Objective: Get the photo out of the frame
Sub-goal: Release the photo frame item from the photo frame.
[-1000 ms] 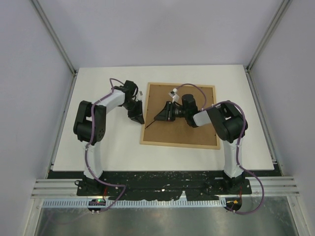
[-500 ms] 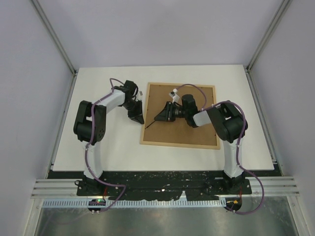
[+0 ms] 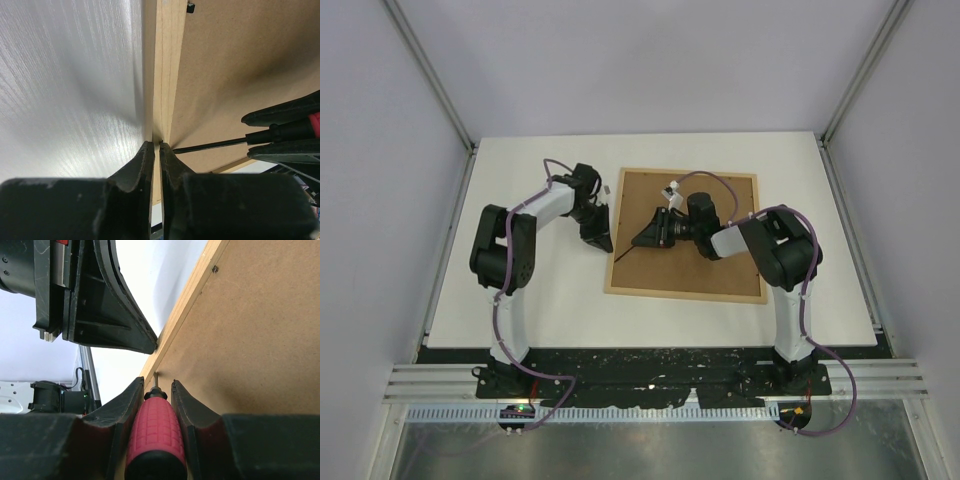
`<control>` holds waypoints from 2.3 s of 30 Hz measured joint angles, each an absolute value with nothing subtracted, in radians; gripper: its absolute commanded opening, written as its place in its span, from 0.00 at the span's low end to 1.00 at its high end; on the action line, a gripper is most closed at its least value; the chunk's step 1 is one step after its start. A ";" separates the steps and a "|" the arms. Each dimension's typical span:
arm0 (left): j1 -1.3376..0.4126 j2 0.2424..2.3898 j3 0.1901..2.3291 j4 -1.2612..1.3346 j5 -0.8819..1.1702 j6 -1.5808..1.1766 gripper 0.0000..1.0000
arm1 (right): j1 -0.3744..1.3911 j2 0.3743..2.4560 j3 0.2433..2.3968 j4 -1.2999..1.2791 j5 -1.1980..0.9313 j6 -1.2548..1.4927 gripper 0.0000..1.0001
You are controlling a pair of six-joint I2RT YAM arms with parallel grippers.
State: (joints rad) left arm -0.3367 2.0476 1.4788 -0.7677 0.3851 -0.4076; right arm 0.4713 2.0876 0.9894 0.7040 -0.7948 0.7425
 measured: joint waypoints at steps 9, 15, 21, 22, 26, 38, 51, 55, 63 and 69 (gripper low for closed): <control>-0.347 2.049 1.483 -0.771 0.373 -0.410 0.12 | 0.475 2.088 0.989 0.706 -0.777 0.770 0.08; -0.349 2.049 1.483 -0.771 0.366 -0.413 0.12 | 0.499 2.051 1.027 0.582 -0.708 0.743 0.08; -0.357 2.049 1.485 -0.777 0.353 -0.416 0.12 | 0.563 1.994 1.129 0.350 -0.579 0.607 0.08; -0.360 2.049 1.485 -0.778 0.350 -0.416 0.13 | 0.571 1.984 1.135 0.321 -0.561 0.590 0.08; -0.369 2.049 1.490 -0.786 0.332 -0.415 0.13 | 0.603 1.957 1.163 0.236 -0.502 0.529 0.08; -0.393 2.049 1.507 -0.840 0.287 -0.407 0.13 | 0.677 1.956 1.287 0.039 -0.421 0.419 0.08; -0.399 2.049 1.507 -0.833 0.289 -0.406 0.18 | 0.543 1.975 1.110 0.349 -0.763 0.812 0.08; -0.401 2.046 1.509 -0.830 0.294 -0.385 0.43 | 0.501 2.000 1.117 0.356 -0.829 0.827 0.08; -0.423 1.991 1.510 -0.821 0.258 -0.339 0.55 | 0.384 1.851 1.187 0.014 -0.806 0.384 0.08; -0.495 1.977 1.514 -0.828 0.178 -0.312 0.55 | 0.292 1.705 1.090 -0.032 -0.705 0.184 0.08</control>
State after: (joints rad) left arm -0.4950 1.9766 1.5143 -0.8276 0.1780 -0.3119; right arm 0.2916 1.7050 1.0904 -0.0319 -0.7048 0.1841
